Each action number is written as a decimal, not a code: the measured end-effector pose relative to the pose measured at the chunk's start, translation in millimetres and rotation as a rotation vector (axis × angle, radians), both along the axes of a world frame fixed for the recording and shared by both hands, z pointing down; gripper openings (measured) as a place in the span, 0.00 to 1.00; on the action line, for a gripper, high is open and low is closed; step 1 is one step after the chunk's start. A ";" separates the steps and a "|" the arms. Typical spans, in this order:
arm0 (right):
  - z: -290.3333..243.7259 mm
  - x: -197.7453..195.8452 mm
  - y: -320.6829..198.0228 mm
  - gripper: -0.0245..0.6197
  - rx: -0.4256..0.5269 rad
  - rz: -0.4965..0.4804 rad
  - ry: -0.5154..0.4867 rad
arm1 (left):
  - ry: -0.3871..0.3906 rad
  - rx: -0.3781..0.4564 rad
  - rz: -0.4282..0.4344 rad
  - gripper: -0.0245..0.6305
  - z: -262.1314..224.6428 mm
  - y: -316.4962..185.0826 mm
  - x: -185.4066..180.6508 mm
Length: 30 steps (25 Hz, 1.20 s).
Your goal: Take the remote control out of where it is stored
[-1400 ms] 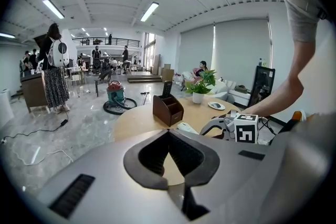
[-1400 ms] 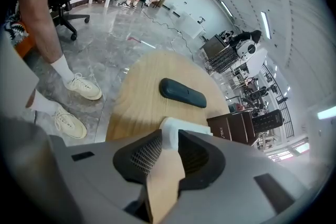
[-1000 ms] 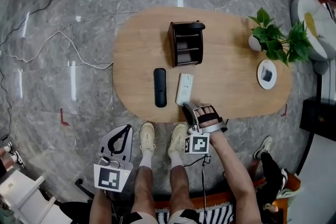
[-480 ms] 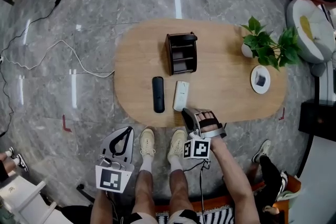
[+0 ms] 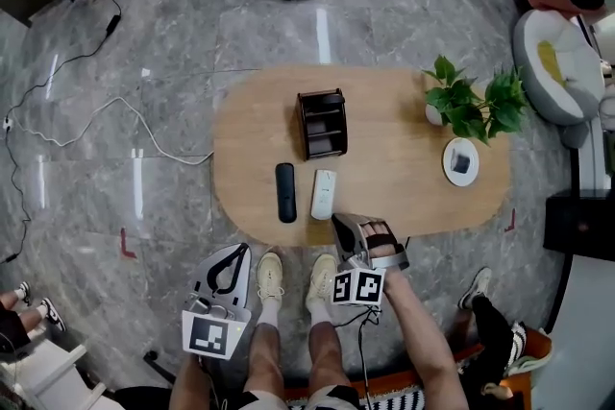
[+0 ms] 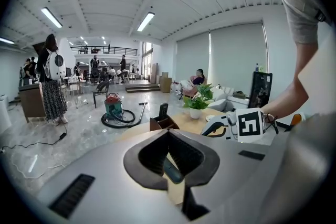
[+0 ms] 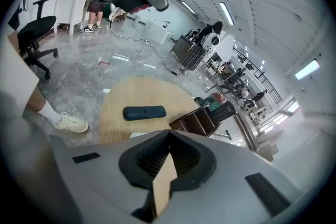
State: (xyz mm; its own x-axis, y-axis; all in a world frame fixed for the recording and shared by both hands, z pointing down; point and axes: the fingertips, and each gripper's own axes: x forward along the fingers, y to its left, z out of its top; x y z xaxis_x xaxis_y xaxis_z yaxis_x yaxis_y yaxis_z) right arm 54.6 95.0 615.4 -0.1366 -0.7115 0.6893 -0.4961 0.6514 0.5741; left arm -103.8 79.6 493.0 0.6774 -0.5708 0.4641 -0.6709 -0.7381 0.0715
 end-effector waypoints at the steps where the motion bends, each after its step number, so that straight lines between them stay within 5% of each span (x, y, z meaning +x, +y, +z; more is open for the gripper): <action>1: -6.1 2.4 -1.3 0.05 0.002 0.022 -0.018 | 0.003 0.007 0.000 0.04 -5.6 -1.5 1.6; 30: -248.0 45.0 4.9 0.05 0.199 0.470 -0.448 | 0.062 0.122 0.043 0.04 -185.7 -14.8 34.9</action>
State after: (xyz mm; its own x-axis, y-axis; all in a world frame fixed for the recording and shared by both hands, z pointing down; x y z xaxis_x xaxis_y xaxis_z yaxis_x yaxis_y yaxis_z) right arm 99.6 99.9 367.4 -0.0235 -0.8724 0.4881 -0.9184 0.2117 0.3342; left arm -68.9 64.8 307.2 0.7281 -0.5899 0.3492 -0.6352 -0.7721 0.0200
